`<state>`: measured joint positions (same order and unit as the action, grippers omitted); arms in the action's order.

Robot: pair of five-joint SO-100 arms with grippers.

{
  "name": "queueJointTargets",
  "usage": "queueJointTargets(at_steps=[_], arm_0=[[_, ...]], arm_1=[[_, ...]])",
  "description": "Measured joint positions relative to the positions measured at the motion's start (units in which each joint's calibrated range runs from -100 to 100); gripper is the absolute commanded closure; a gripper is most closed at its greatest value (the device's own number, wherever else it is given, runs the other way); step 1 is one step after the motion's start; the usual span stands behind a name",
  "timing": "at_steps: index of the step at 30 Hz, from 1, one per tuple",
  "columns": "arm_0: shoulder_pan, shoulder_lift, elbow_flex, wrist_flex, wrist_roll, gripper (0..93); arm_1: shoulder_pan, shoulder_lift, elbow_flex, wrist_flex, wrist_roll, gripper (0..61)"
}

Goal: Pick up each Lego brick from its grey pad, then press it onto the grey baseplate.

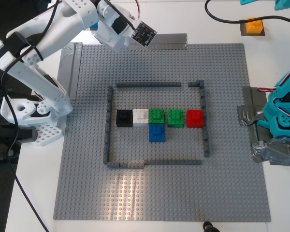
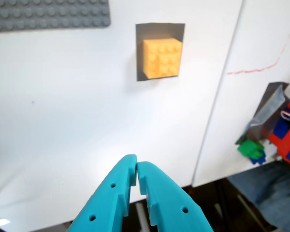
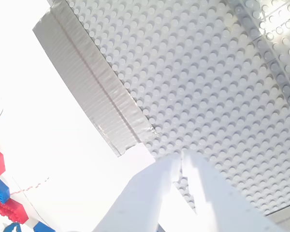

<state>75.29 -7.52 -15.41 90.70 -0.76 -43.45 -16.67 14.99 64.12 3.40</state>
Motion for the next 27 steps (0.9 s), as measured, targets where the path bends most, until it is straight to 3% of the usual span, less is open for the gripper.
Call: queueJointTargets(at_steps=[7, 12, 15, 19, 27], arm_0=[[0.0, 0.0, -3.41, 0.0, 0.0, 92.7], [0.0, 0.0, -4.68, 0.0, -0.73, 92.7], [-0.37, 0.0, -4.68, 0.0, -3.81, 92.7], [-1.26, 0.0, -8.29, 0.0, -5.38, 92.7], [-4.37, -0.08, -12.2, 0.0, -5.54, 92.7]], arm_1=[[-3.64, 2.94, -3.68, 0.72, 3.18, 61.2], [-8.55, 8.2, -15.47, 5.79, 4.69, 61.2], [-12.82, 12.69, -24.27, 9.9, 6.06, 61.2], [-18.64, 18.31, -33.08, 14.08, 6.16, 61.2], [-26.64, 24.53, -39.94, 17.46, 4.59, 60.9]])
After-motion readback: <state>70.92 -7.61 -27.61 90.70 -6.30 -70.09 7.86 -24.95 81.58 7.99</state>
